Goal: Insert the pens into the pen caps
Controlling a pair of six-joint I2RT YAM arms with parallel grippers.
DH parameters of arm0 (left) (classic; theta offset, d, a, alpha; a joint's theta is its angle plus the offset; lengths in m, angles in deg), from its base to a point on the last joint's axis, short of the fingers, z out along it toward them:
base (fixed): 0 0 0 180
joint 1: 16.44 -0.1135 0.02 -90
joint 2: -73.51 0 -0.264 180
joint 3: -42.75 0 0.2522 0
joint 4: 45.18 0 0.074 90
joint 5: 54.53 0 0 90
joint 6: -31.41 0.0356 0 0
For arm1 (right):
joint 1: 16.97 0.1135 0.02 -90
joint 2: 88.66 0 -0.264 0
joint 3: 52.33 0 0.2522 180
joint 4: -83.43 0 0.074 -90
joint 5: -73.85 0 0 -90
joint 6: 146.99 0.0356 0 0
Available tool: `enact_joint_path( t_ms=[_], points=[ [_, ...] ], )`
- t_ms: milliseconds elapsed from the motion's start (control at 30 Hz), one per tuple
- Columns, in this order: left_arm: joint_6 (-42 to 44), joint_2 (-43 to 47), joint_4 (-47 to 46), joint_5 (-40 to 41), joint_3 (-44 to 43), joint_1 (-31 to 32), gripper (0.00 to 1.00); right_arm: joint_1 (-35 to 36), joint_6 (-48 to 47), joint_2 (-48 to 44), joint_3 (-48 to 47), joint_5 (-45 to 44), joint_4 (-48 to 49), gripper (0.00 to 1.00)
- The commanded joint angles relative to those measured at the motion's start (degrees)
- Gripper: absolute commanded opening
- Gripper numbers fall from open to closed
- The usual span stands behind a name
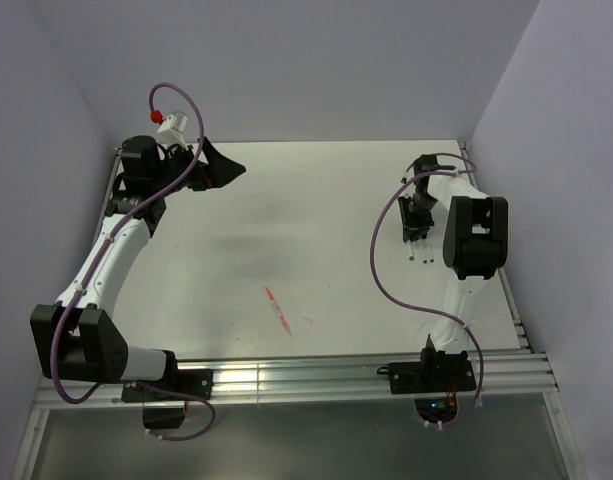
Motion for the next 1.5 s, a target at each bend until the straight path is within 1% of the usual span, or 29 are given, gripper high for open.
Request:
enact_joint_path(
  t_ms=[0, 100, 167, 233, 300, 433, 500, 567, 600, 667, 700, 733, 767, 800, 833, 867, 900, 933, 967, 1000, 1033, 1067, 1100, 1133, 1200, 1267, 1300, 1367, 1467],
  points=[
    [0.71, 1.07, -0.82, 0.31, -2.06, 0.09, 1.00, -0.53, 0.00, 0.06, -0.38, -0.24, -0.95, 0.31],
    [1.15, 1.33, -1.17, -0.39, -1.89, 0.09, 0.99, -0.44, 0.09, -1.07, -0.38, 0.80, -1.30, 0.32],
    [2.03, 1.51, -0.74, -0.83, -1.80, 0.09, 0.99, -0.27, 0.53, -2.91, -0.38, 1.86, -1.65, 0.34],
    [2.73, 1.33, -0.03, -1.36, -2.24, 0.09, 1.00, 0.08, 0.70, -4.32, -0.72, 3.27, -2.18, 0.48],
    [4.65, 0.46, 2.76, -3.37, -3.55, 0.00, 0.99, 0.70, 1.05, -6.61, -1.95, 4.06, -2.70, 0.59],
    [11.16, 0.98, 4.98, -7.59, -3.30, -0.79, 1.00, 1.40, 1.93, -10.39, -6.08, 6.86, -5.25, 0.65],
    [15.80, 2.47, 6.29, -8.57, -2.68, -0.88, 0.99, 1.75, 2.20, -12.76, -8.98, 8.27, -6.56, 0.72],
    [19.94, 2.56, 8.66, -10.50, -3.11, -0.88, 0.99, 2.10, 1.59, -15.13, -12.22, 10.81, -7.62, 0.73],
    [25.44, 2.30, 11.19, -11.03, -4.34, -0.88, 1.00, 2.45, 1.67, -16.10, -13.11, 11.18, -8.15, 0.74],
    [31.87, 1.16, 17.78, -14.01, -5.05, -0.79, 0.94, 2.63, 0.71, -18.55, -15.30, 13.28, -8.68, 0.74],
    [41.31, 0.46, 21.29, -15.50, -5.92, -0.70, 0.90, 2.89, 0.36, -19.18, -15.93, 13.29, -9.12, 0.75],
    [48.54, -1.98, 34.47, -16.21, -6.97, 0.43, 0.85, 4.46, -0.34, -19.88, -16.19, 13.03, -9.30, 0.76],
    [57.75, -3.92, 43.12, -17.44, -8.29, 1.40, 0.83, 4.83, -0.78, -20.84, -16.37, 13.20, -9.56, 0.78],
    [76.46, -5.94, 51.30, -16.66, -10.13, 2.36, 0.79, 5.35, -1.31, -21.20, -16.20, 13.90, -10.17, 0.80],
    [82.91, -9.18, 62.78, -15.18, -10.15, 4.81, 0.76, 5.36, -1.75, -21.73, -15.15, 14.60, -10.35, 0.81],
    [90.72, -10.26, 65.25, -12.20, -9.54, 6.05, 0.73, 5.36, -2.02, -22.52, -14.53, 16.09, -10.53, 0.83],
    [92.89, -10.62, 66.32, -11.39, -7.01, 6.93, 0.70, 5.36, -2.11, -23.13, -13.57, 16.63, -10.70, 0.83],
    [94.04, -9.92, 63.98, -9.99, -5.42, 8.42, 0.69, 5.36, -2.37, -24.27, -11.30, 17.07, -10.62, 0.83],
    [94.49, -8.96, 61.26, -8.41, -3.66, 9.57, 0.69, 5.36, -2.37, -24.72, -10.23, 17.77, -10.62, 0.84],
    [94.06, -7.91, 58.18, -3.87, 0.10, 10.97, 0.69, 5.36, -2.46, -25.16, -9.17, 18.91, -10.62, 0.84],
    [93.44, -5.55, 55.02, -1.48, 2.05, 14.90, 0.69, 5.36, -2.29, -25.51, -8.21, 19.35, -10.53, 0.84],
    [93.18, -4.39, 48.99, 0.64, 3.98, 17.20, 0.69, 5.36, -2.28, -26.21, -6.54, 19.53, -10.53, 0.84],
    [94.13, -3.25, 47.01, 3.62, 7.48, 19.31, 0.70, 5.36, -2.46, -26.56, -5.83, 19.62, -10.61, 0.84],
    [95.79, -0.98, 45.34, 4.43, 9.17, 23.34, 0.71, 5.36, -2.81, -27.18, -4.61, 19.45, -10.62, 0.84],
    [104.65, 0.54, 45.05, 6.18, 12.77, 26.61, 0.70, 5.36, -3.25, -27.62, -3.63, 18.92, -10.62, 0.84],
    [113.51, -1.64, 47.59, 7.86, 12.10, 30.48, 0.69, 5.27, -3.69, -27.89, -2.75, 18.92, -10.70, 0.84],
    [115.39, -3.05, 49.26, 8.39, 11.30, 31.45, 0.69, 5.27, -3.69, -27.80, -2.57, 19.18, -10.70, 0.84],
    [118.73, -6.65, 49.54, 8.30, 8.76, 33.74, 0.67, 5.27, -3.69, -27.45, -2.22, 19.97, -10.70, 0.84],
    [120.24, -10.61, 49.19, 8.30, 5.51, 36.12, 0.63, 5.27, -3.86, -27.45, -2.13, 19.89, -10.79, 0.84]
  ],
)
